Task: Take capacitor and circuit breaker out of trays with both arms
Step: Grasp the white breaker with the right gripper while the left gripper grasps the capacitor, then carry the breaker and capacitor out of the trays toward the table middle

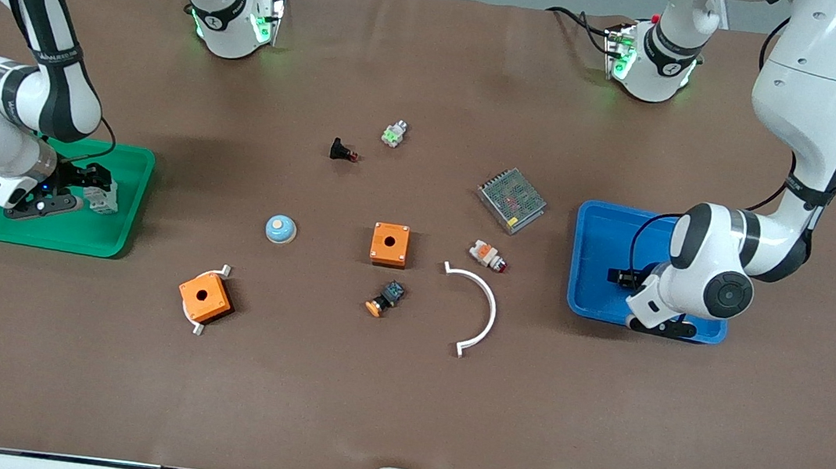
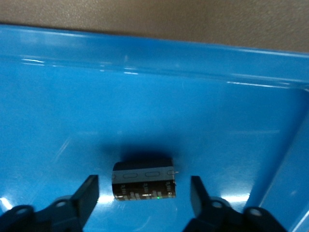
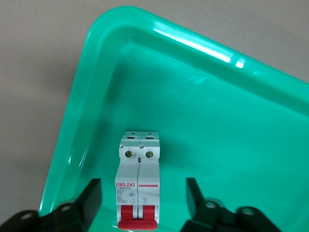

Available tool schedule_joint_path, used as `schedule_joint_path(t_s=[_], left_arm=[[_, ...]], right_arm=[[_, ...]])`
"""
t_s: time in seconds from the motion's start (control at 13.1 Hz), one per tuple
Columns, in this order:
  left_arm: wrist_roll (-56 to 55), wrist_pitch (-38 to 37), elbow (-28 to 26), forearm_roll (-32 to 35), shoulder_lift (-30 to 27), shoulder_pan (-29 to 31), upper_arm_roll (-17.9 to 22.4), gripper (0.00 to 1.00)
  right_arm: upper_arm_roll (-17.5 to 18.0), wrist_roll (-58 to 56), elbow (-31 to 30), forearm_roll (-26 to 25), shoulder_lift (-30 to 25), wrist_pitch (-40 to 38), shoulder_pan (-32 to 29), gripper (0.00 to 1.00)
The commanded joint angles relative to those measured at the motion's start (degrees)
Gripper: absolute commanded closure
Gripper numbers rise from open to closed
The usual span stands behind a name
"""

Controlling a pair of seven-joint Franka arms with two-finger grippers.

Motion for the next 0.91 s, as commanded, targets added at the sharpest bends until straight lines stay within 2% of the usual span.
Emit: schedule_joint_path(t_s=[0.0,0.15,0.23,0.3,0.46,0.61,0.69,0.84], left_arm=[[-0.9,0.7,-0.7,1.9,-0.5,0.1,0.0,0.44],[-1.1,0.6,-0.3,1.9,-0.5,0.0,-0.1,0.67],[-1.2,0.6,0.0,1.8,-0.5,-0.2,-0.1,0.79],[-2.0,0.4,0.8,1.7,-0.6,-0.1,-0.2,0.88],[-3.3,-0.1,3.2,1.5,-0.9,-0.3,-0.4,0.98],[-7.2,0.0,7.0,0.7,0.2,-1.3,-0.5,1.0],[-10.1,0.0,10.0,-0.4,1.5,-3.3,-0.5,1.0],[-15.9,0.0,17.0,-3.0,4.2,-7.5,-0.4,1.0]], right_arm=[[0.6,-0.6,0.0,-1.0,1.3,0.3,-0.9,0.41],[0.6,-0.6,0.1,-1.0,1.4,0.3,-0.7,0.79],[0.7,-0.4,0.7,-1.0,1.4,-0.2,-0.5,0.91],[0.8,0.0,1.4,-1.0,1.2,-1.2,-0.4,0.96],[1.0,-0.3,6.2,-1.0,0.3,-8.2,0.3,0.97],[1.0,0.4,16.3,-0.3,0.5,-22.0,3.5,0.97],[1.0,2.5,20.0,-0.1,0.5,-26.4,5.4,0.97],[1.3,9.2,22.8,1.6,0.5,-29.4,8.8,0.96]])
